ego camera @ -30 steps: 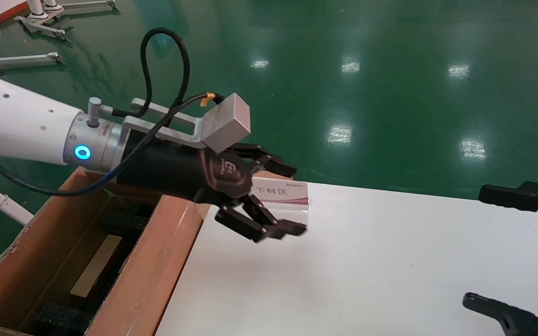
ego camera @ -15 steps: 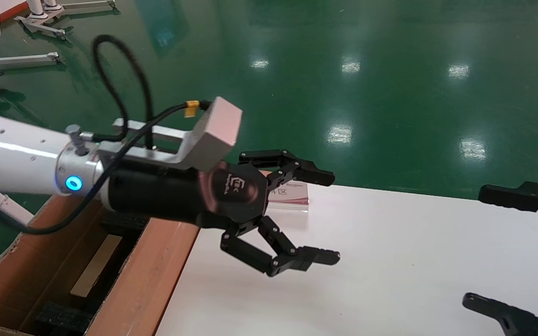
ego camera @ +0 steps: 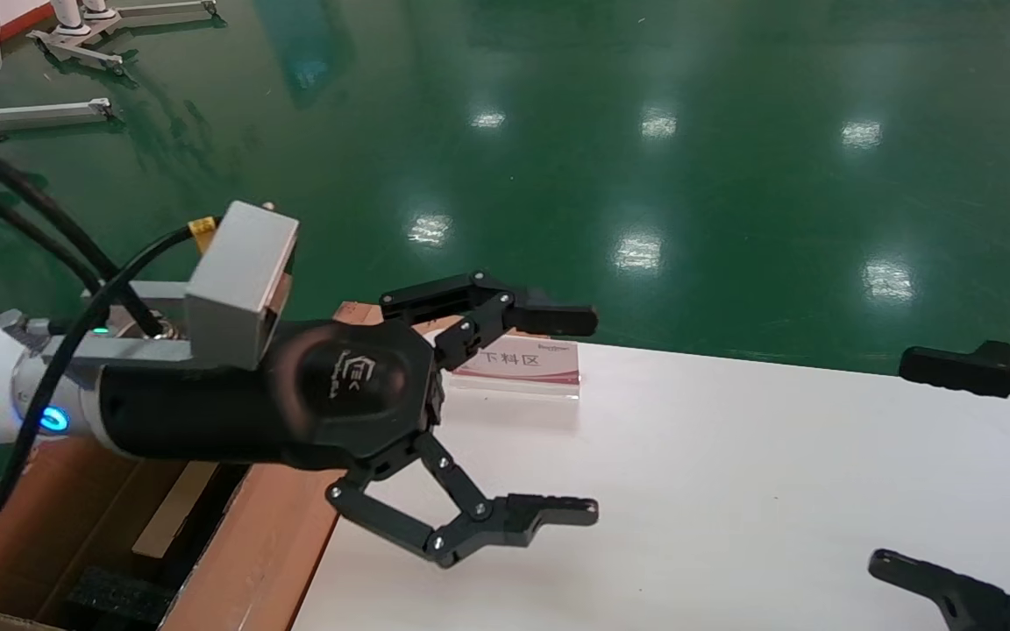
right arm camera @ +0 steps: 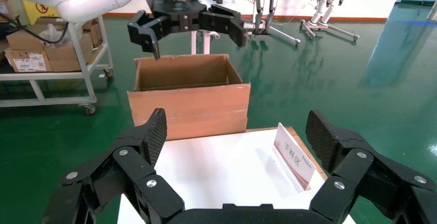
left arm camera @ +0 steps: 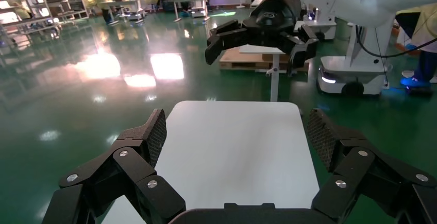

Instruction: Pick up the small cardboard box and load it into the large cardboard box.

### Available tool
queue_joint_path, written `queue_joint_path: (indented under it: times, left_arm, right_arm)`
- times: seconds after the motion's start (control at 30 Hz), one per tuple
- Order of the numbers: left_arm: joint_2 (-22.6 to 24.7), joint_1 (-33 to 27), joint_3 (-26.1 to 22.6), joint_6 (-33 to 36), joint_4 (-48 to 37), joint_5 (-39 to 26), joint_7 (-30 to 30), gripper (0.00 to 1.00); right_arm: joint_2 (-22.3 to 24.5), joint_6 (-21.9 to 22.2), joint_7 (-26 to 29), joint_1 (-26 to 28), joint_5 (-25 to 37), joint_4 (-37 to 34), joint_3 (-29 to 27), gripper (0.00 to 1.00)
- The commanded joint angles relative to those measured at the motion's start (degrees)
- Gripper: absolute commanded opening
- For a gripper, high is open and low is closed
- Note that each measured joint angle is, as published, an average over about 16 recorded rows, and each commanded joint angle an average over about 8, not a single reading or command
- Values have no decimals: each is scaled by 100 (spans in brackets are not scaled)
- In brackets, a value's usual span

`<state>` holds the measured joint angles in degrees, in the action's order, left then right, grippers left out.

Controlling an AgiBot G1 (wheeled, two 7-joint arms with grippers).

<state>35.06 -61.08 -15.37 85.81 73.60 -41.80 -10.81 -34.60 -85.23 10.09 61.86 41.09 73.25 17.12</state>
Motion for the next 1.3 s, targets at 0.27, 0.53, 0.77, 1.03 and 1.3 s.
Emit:
queue_joint_path:
  times: [0.27,0.53,0.77,1.03,1.3]
  left_arm:
    - [19,165,213,58,18,35,42,100]
    - [7,56,68,21,8,18,24,100]
    - [2,4,0,3,3,6,14,100]
    - [-1,-29,-42,-7,0,0,9,100]
    - [-3,-47,-65,-13,-3,-3,6,100]
  right_arm:
    - [1,2,-1,0,-1,-1,0,100]
    - [1,1,0,0,-1,-1,0,100]
    - [1,0,0,0,-1,0,0,100]
    - [1,0,0,0,-1,-1,0,100]
    - [1,0,0,0,-1,0,0,100]
